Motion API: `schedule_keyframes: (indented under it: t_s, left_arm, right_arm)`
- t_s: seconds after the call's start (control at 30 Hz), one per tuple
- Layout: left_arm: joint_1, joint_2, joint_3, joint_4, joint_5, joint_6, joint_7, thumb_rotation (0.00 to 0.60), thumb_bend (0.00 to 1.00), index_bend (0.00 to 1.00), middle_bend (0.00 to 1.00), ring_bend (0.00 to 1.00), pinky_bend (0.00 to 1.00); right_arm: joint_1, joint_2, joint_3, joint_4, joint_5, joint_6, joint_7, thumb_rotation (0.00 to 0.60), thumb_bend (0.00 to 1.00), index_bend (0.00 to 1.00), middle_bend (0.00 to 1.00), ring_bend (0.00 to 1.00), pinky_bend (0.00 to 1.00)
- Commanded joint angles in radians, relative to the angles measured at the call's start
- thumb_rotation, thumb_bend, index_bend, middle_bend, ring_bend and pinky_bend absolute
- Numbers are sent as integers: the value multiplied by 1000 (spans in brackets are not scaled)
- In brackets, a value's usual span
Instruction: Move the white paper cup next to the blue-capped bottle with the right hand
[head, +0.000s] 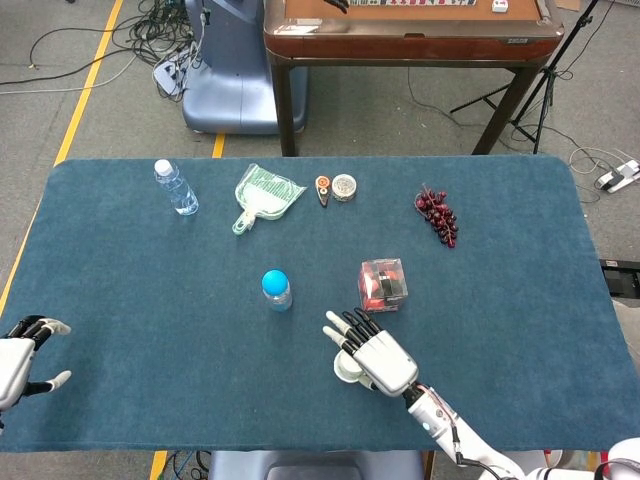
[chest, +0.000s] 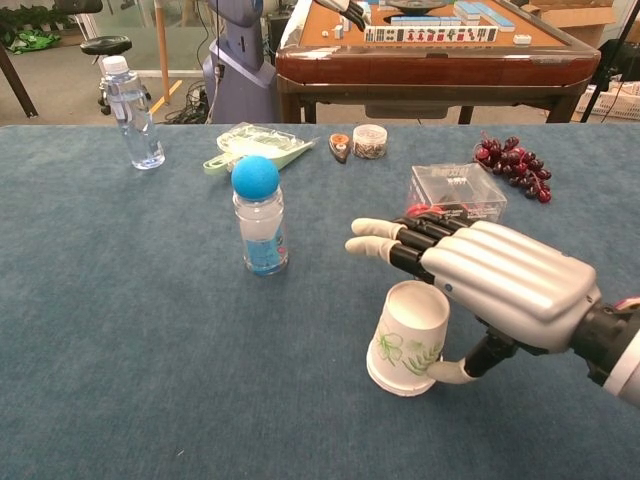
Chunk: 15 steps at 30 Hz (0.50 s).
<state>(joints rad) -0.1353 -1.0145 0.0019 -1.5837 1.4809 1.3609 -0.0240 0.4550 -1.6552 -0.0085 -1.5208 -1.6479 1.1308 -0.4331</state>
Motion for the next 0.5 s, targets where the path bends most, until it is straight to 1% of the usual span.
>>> schedule_keyframes:
  t_s: [0.03, 0.5]
  left_arm:
    - [1, 1, 0, 0, 0, 1, -1, 600, 62, 347, 310, 198, 430]
    - [3, 7, -2, -2, 0, 5, -10, 600, 62, 347, 310, 199, 431]
  right_arm:
    - [4, -14, 7, 17, 6, 3, 4, 600, 0, 61, 0, 0, 72]
    - [25, -74, 43, 96, 55, -7, 9, 600, 0, 61, 0, 0, 73]
